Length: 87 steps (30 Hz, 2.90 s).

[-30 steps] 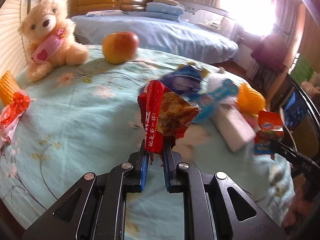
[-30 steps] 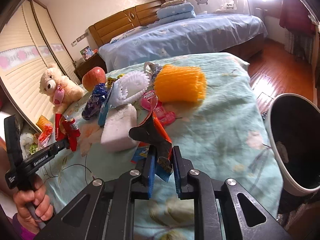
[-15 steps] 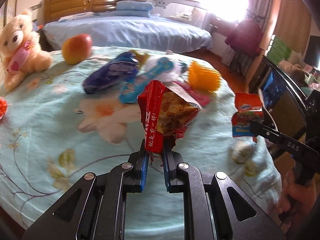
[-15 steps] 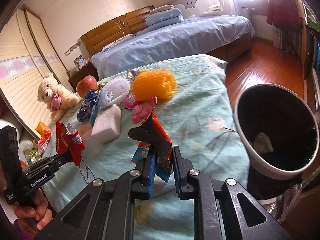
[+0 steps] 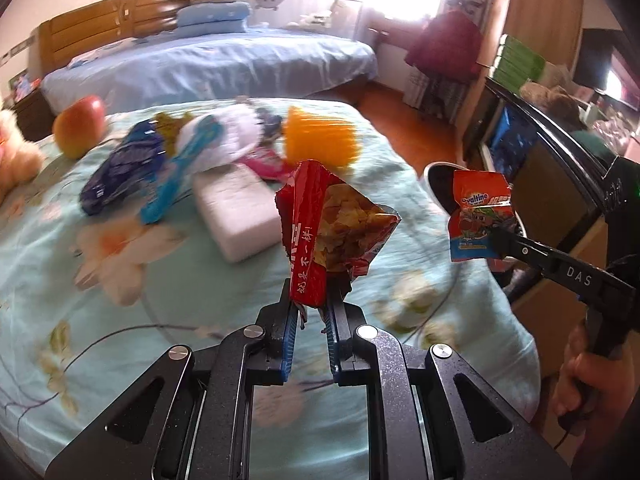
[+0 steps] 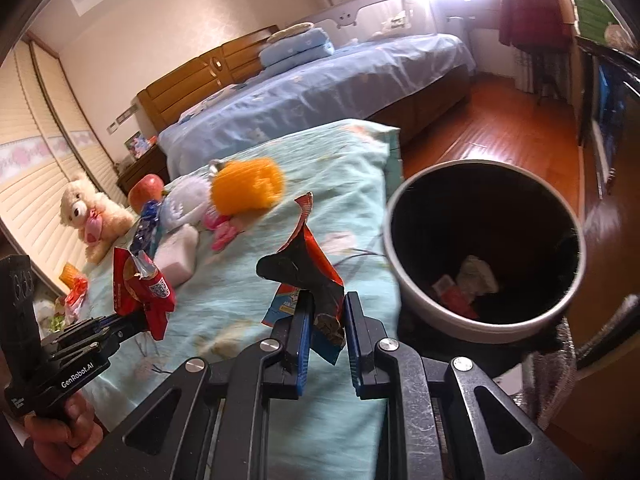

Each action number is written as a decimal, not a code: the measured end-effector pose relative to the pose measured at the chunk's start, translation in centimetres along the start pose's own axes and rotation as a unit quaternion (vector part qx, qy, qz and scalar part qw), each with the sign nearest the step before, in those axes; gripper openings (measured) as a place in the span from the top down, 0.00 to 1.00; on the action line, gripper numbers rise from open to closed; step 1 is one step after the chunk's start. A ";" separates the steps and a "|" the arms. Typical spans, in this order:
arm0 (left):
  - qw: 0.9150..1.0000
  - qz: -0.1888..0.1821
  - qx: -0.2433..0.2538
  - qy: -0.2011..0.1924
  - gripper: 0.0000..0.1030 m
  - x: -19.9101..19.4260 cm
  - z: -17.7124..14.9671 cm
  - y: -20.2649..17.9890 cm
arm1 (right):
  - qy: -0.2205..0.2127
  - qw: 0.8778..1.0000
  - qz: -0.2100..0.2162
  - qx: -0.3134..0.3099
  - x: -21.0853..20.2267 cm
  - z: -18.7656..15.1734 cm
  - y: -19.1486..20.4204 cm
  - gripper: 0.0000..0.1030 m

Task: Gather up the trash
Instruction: 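Carry chip bag and wrapper over the bin and open both tools, then return to the table and grasp the blue toothbrush with the left tool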

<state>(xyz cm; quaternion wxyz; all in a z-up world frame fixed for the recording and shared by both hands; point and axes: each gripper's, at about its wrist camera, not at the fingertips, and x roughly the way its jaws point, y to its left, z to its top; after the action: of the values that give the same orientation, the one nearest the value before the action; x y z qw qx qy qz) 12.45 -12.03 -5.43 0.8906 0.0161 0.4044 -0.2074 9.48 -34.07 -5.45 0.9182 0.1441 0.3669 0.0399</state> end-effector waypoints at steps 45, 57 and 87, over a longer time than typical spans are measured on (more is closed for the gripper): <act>0.990 -0.073 0.106 0.051 0.88 7.8 6.2 -13.8 | -0.020 0.992 -0.110 0.063 -1.1 1.5 -11.2 0.84; 0.988 -0.083 0.114 0.067 0.87 10.5 7.7 -15.6 | -0.011 0.991 -0.122 0.063 -0.2 2.7 -12.7 0.84; 0.999 -0.030 0.033 0.025 0.34 5.7 4.4 -7.4 | -0.016 0.995 -0.077 0.062 -0.3 2.9 -9.3 0.38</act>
<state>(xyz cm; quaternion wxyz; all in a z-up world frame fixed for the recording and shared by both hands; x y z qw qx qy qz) 16.10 -21.73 -5.59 0.8725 0.0388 0.4198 -0.2469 10.99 -43.71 -5.97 0.9137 0.1726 0.3636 -0.0556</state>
